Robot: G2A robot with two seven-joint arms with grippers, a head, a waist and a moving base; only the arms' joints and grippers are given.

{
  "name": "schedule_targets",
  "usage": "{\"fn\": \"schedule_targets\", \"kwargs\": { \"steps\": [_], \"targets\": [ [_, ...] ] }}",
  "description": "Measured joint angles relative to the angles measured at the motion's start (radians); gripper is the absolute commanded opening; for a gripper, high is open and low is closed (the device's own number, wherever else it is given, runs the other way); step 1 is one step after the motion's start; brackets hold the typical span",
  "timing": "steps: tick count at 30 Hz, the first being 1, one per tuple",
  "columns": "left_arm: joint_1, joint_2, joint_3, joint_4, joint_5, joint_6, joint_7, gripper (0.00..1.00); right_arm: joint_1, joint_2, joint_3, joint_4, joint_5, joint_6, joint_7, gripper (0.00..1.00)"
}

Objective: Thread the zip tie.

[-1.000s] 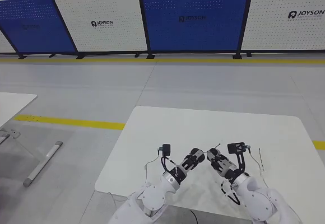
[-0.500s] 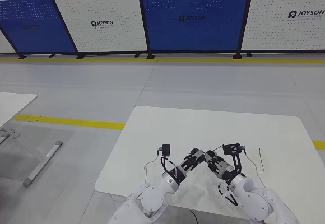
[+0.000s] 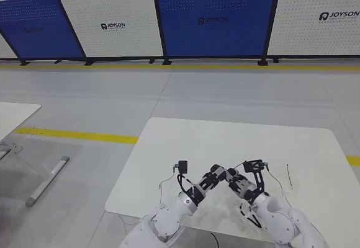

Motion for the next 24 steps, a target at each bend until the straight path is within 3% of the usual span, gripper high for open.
{"fn": "schedule_targets", "kwargs": {
  "steps": [6, 15, 24],
  "targets": [
    [-0.01, -0.002, 0.007, 0.011, 0.023, 0.036, 0.02, 0.0, -0.016, 0.002, 0.016, -0.021, 0.014, -0.015, -0.033, 0.0],
    [-0.015, -0.003, 0.01, 0.011, 0.033, 0.045, 0.034, 0.0, -0.035, 0.005, 0.041, -0.047, 0.024, -0.012, -0.06, 0.0],
    [-0.013, 0.0, 0.005, 0.005, 0.035, 0.043, 0.024, 0.0, -0.033, 0.003, 0.044, -0.048, 0.012, 0.029, -0.074, 0.0]
  ]
}}
